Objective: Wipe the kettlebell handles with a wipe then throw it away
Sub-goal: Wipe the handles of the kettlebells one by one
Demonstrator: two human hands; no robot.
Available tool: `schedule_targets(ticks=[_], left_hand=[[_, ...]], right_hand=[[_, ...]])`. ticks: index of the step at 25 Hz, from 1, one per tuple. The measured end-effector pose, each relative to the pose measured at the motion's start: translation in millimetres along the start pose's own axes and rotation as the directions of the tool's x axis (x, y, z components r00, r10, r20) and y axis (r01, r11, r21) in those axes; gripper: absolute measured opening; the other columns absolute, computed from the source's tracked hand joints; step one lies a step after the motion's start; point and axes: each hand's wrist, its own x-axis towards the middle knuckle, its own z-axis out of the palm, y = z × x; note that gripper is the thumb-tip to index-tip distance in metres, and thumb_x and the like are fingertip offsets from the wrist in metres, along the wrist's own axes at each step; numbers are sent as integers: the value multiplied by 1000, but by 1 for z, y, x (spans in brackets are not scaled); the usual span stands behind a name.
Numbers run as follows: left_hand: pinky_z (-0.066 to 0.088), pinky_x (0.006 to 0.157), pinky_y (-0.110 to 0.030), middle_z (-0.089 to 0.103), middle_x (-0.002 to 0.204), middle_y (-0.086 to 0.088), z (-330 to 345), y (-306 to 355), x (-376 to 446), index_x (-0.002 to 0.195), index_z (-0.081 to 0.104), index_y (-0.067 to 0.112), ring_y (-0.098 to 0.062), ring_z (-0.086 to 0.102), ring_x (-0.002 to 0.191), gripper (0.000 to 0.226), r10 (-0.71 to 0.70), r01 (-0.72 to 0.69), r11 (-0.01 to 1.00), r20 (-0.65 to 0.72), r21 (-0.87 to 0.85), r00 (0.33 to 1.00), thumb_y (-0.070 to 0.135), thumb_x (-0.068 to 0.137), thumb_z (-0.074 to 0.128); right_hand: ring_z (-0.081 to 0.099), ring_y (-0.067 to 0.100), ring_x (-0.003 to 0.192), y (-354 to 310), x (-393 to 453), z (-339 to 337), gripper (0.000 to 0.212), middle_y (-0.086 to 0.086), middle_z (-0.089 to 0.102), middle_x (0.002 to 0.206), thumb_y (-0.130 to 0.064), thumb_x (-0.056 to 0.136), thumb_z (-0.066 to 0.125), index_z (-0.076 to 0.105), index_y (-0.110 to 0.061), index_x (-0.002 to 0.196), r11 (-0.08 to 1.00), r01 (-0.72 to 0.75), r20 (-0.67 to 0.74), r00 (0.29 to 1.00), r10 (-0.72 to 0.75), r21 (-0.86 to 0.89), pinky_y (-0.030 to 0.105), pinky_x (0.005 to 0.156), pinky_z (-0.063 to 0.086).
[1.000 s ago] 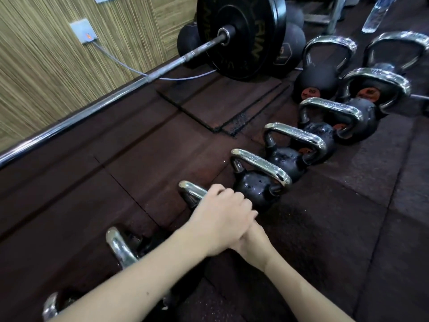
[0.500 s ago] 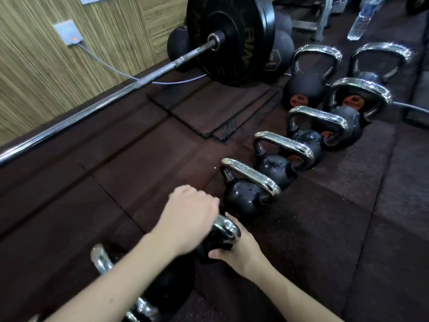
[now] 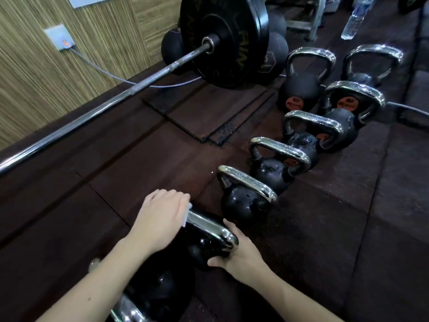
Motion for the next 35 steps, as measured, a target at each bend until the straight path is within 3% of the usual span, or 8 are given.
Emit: schedule_targets(ticks=[11, 14, 18, 21, 24, 26, 31, 35], left_hand=[[26, 121, -48, 56, 94, 13, -1, 71, -19, 106, 62, 28, -13, 57, 96, 39, 242, -242, 970, -14, 10, 970, 46, 107, 28], [24, 121, -49, 56, 103, 15, -4, 56, -21, 112, 61, 30, -11, 56, 107, 37, 250, -250, 968, 1, -37, 968, 50, 106, 30], [25, 118, -42, 61, 109, 18, -2, 25, -17, 112, 62, 36, -7, 56, 113, 31, 102, -112, 980, -69, -164, 992, 35, 105, 31], [39, 106, -38, 71, 94, 16, -1, 13, 0, 91, 60, 40, -12, 66, 96, 34, -179, 164, 888, 5, -429, 984, 34, 104, 29], [52, 89, -44, 72, 79, 8, -4, 16, 23, 83, 66, 25, -20, 70, 88, 44, -427, 392, 730, 74, -559, 901, 38, 108, 32], [51, 87, -45, 66, 72, 6, -18, 33, 47, 91, 69, 21, -24, 68, 87, 45, -464, 346, 713, -40, -610, 885, 36, 106, 29], [38, 100, -37, 74, 94, -1, -12, 92, 106, 111, 72, 12, -21, 59, 109, 41, -53, -71, 933, -328, -354, 943, 24, 93, 37], [25, 118, -61, 63, 86, -1, 21, 137, 120, 94, 67, 21, -31, 61, 98, 27, 175, -174, 984, -45, 27, 983, 26, 93, 41]], right_hand=[[57, -3, 123, -13, -13, -8, 87, -16, 52, 142, -43, 76, 79, 28, -47, 146, 983, -54, 19, 999, 51, 177, 21, 100, 50], [43, -3, 137, -9, -8, -6, 108, -16, 35, 158, -38, 69, 88, 22, -39, 154, 988, -25, 49, 999, 18, 151, 21, 111, 41], [35, 7, 145, 2, 3, -18, 116, -13, 31, 160, -45, 65, 88, 20, -29, 158, 999, 33, 99, 994, -37, 42, 26, 117, 33], [50, 13, 135, 30, 5, -55, 80, -6, 54, 144, -42, 77, 80, 45, -26, 146, 990, 129, 134, 984, -120, -58, 26, 111, 40], [65, 6, 107, 58, 9, -101, 44, -12, 68, 111, -40, 76, 80, 63, -28, 114, 995, 68, -77, 994, -74, -67, 28, 96, 52], [62, 2, 104, 66, 22, -124, 56, -15, 64, 112, -48, 66, 82, 58, -31, 114, 998, 55, -198, 978, -57, -15, 29, 95, 53], [42, 2, 134, 42, 55, -142, 109, -13, 45, 143, -45, 57, 94, 40, -23, 150, 991, 133, -110, 985, -131, 15, 26, 116, 34], [60, 20, 126, 43, 69, -117, 82, -2, 62, 134, -41, 62, 88, 60, -10, 132, 993, 117, -165, 980, -112, 24, 28, 110, 43]])
